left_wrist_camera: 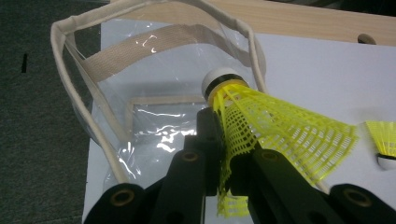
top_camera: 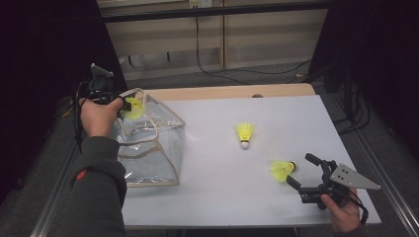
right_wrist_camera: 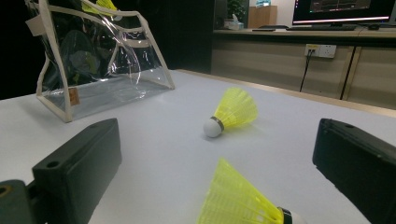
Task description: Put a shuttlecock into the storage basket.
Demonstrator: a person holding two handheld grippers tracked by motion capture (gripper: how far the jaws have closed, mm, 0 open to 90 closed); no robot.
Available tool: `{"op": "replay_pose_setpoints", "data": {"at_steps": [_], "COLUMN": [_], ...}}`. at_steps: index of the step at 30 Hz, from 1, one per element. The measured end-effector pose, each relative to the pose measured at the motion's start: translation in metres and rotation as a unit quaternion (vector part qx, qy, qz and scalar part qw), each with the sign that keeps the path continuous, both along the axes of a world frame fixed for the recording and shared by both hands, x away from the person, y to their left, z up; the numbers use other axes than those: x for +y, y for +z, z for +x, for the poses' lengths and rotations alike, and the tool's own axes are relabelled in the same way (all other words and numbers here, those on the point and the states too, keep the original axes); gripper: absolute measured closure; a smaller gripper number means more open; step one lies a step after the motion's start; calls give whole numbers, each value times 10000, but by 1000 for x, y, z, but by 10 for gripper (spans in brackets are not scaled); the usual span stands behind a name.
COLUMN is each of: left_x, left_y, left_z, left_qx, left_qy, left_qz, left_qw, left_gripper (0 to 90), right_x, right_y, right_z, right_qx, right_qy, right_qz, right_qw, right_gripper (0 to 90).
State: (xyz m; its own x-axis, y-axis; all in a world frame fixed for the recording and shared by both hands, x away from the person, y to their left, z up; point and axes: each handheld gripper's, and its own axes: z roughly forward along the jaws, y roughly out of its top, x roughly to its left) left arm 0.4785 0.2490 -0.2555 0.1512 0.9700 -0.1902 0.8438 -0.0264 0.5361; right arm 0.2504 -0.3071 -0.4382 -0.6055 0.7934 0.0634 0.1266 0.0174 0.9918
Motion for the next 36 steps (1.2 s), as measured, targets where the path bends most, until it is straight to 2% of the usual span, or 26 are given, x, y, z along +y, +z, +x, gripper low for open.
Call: {"op": "replay_pose_setpoints", "data": {"at_steps": [21, 36], "left_x": [2, 2], "left_y": [-7, -15], "left_z": [3, 6], "left_qx": [71, 222], "left_qy": [-22, -25], "left_qz": [166, 290], "left_qw": [9998, 9993], "left_gripper": [863, 860], "right_x": [0, 0], "right_y": [0, 0], "right_z": [0, 0], "right_qx": [-8, -5], "right_qy": [5, 0], "right_qz": [-2, -5], "right_qw": [10000, 10000], "right_gripper": [10, 10]}}
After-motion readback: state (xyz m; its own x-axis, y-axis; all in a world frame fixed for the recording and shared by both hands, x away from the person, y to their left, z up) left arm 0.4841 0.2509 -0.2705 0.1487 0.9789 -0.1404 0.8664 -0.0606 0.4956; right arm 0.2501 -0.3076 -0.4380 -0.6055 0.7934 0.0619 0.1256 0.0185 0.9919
